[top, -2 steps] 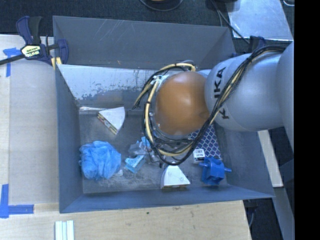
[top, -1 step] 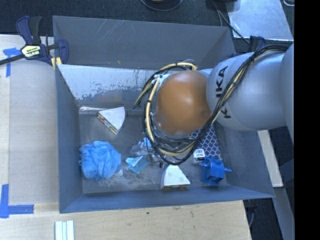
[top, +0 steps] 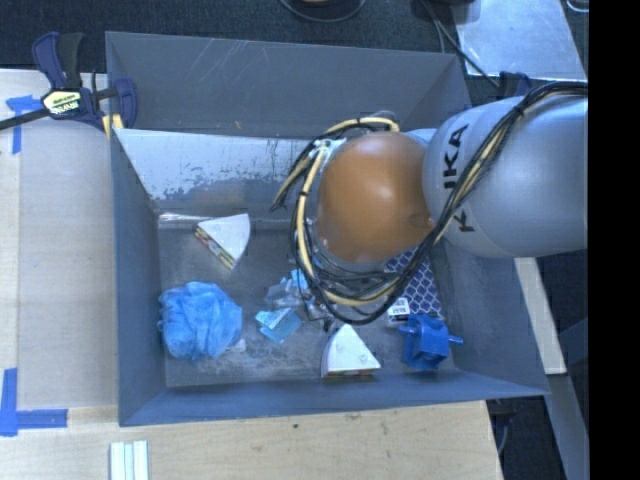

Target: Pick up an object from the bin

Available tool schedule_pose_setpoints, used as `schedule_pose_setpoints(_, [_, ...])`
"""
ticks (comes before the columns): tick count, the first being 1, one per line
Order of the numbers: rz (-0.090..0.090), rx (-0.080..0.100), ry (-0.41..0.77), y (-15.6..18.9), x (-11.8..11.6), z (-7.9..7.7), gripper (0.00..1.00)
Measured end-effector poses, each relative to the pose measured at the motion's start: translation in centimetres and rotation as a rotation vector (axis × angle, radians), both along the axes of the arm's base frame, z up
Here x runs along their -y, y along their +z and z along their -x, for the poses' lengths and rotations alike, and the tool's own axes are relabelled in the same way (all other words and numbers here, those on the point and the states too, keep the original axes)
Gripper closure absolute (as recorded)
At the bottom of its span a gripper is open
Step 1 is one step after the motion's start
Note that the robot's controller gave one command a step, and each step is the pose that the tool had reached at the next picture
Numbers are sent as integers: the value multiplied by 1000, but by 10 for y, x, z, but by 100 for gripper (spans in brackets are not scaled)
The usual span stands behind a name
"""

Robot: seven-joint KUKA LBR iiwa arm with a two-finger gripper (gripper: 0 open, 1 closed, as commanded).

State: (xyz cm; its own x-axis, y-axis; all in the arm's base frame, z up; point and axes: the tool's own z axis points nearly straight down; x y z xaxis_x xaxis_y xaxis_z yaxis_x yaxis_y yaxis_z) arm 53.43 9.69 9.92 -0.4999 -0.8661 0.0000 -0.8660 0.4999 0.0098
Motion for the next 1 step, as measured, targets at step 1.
schedule_pose_setpoints(1, [-1, 7, -1, 13, 0, -2, 100])
